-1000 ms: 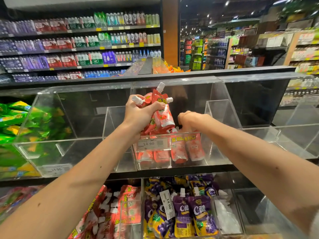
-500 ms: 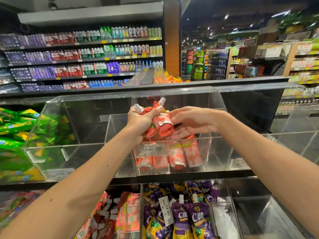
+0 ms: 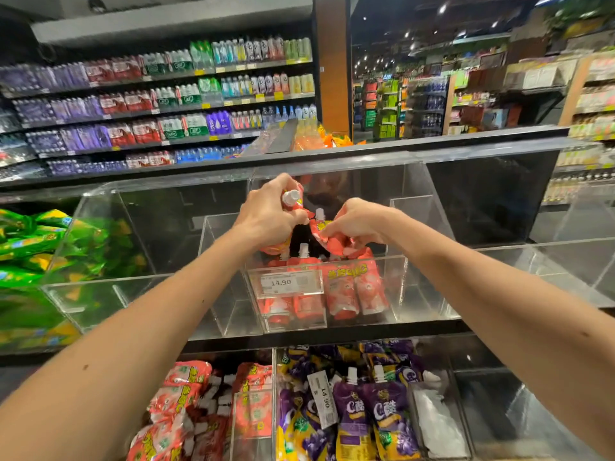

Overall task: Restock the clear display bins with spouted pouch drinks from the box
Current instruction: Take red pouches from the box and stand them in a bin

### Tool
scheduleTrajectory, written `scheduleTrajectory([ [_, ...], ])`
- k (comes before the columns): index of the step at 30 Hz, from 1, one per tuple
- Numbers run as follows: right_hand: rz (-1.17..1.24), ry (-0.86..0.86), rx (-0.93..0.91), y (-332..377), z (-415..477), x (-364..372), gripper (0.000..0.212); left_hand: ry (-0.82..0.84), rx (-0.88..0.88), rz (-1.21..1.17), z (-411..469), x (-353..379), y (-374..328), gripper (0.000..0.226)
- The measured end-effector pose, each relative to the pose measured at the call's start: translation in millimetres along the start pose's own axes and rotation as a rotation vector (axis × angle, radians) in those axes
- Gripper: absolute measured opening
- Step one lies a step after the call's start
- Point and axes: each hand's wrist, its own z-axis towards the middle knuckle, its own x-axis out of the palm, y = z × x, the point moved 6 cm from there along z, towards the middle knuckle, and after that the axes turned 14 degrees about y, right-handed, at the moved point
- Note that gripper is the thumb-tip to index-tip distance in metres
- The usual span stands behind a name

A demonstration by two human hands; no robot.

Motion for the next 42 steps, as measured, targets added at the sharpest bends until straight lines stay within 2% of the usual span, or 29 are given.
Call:
scheduleTrajectory([
  [4, -0.118, -0.094, -0.029, 16.2, 19.5, 2.7, 0.051, 0.004, -0.023, 0.056, 8.3, -9.0, 4.0, 0.03],
  [8, -0.236, -0.138, 0.005, 27.0, 38.5, 6.1, 0.042, 0.024, -0.054, 0.085, 16.5, -7.3, 7.3, 0.037],
  [11, -0.294, -0.16, 0.041, 26.6, 47.6, 9.1, 0.045, 0.028, -0.069, 0.105, 20.6, -4.5, 8.4, 0.041],
  [14, -0.387, -0.114, 0.091, 20.9, 52.0, 13.6, 0.06, 0.02, -0.09, 0.11, 23.2, -1.7, 9.2, 0.043],
  [18, -0.363, -0.027, 0.135, 8.8, 57.0, 10.9, 0.048, 0.039, -0.128, 0.146, 28.4, 7.8, 10.7, 0.044],
  [20, -0.415, -0.022, 0.139, 5.4, 55.8, 6.6, 0.054, 0.065, -0.151, 0.153, 31.1, 13.3, 12.6, 0.043],
  [22, -0.483, -0.074, 0.063, 9.6, 52.2, -0.1, 0.063, 0.081, -0.167, 0.143, 33.4, 17.8, 15.5, 0.044],
  [26, -0.33, -0.059, -0.193, 19.9, 47.6, -1.6, 0.059, 0.094, -0.17, 0.142, 38.2, 25.4, 18.4, 0.044],
  [31, -0.436, 0.02, -0.192, 9.4, 59.1, 12.0, 0.036, 0.132, -0.223, 0.223, 43.3, 32.5, 22.5, 0.057],
  [33, -0.473, 0.059, -0.165, 5.8, 64.2, 16.6, 0.037, 0.052, -0.203, 0.222, 43.9, 24.9, 18.3, 0.051],
  [35, -0.499, 0.05, -0.153, 6.8, 67.5, 16.3, 0.036, -0.03, -0.158, 0.212, 42.9, 12.8, 8.5, 0.033],
  [37, -0.486, 0.049, -0.16, 9.1, 69.5, 16.5, 0.034, -0.046, -0.146, 0.212, 38.4, 4.2, -0.4, 0.02],
  [40, -0.408, 0.037, -0.178, 12.9, 71.1, 16.8, 0.045, -0.019, -0.142, 0.21, 34.0, 1.0, -3.8, 0.017],
  [42, -0.383, 0.022, -0.198, 16.4, 70.9, 17.9, 0.051, -0.006, -0.129, 0.213, 31.9, 3.3, -2.4, 0.024],
])
